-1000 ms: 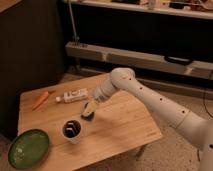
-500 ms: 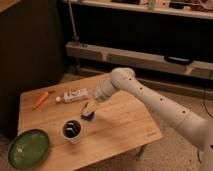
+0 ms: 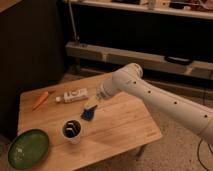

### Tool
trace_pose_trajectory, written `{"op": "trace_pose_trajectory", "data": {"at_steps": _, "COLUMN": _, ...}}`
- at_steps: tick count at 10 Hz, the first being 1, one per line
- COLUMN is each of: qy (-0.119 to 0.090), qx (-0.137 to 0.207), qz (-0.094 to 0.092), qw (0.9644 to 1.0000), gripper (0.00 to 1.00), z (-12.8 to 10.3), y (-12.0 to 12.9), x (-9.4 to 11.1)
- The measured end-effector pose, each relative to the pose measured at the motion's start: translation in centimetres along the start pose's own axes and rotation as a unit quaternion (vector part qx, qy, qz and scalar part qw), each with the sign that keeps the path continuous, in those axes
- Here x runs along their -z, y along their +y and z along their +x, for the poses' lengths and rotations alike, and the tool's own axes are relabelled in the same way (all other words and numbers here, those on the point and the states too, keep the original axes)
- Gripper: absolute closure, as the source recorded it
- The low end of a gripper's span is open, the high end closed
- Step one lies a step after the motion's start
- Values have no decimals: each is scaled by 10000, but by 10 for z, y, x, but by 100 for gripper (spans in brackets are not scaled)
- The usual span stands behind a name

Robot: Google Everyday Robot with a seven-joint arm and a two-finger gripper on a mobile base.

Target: Place the white sponge in the ceramic bowl

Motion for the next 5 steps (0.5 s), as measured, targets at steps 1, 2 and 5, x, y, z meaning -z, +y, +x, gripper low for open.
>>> {"op": "trace_pose_trajectory", "data": {"at_steps": 1, "qy": -4, "qx": 4, "qz": 6, "qw": 10000, "gripper": 20, "z": 0, "y": 0, "x": -1}}
{"op": "trace_pose_trajectory", "data": {"at_steps": 2, "qy": -1, "qx": 0, "qz": 2, "qw": 10000, "gripper": 20, "z": 0, "y": 0, "x": 0}}
{"op": "trace_pose_trajectory", "data": {"at_steps": 5, "qy": -158, "qx": -340, "qz": -37, "qw": 9993, "gripper": 20, "z": 8, "y": 9, "x": -5}}
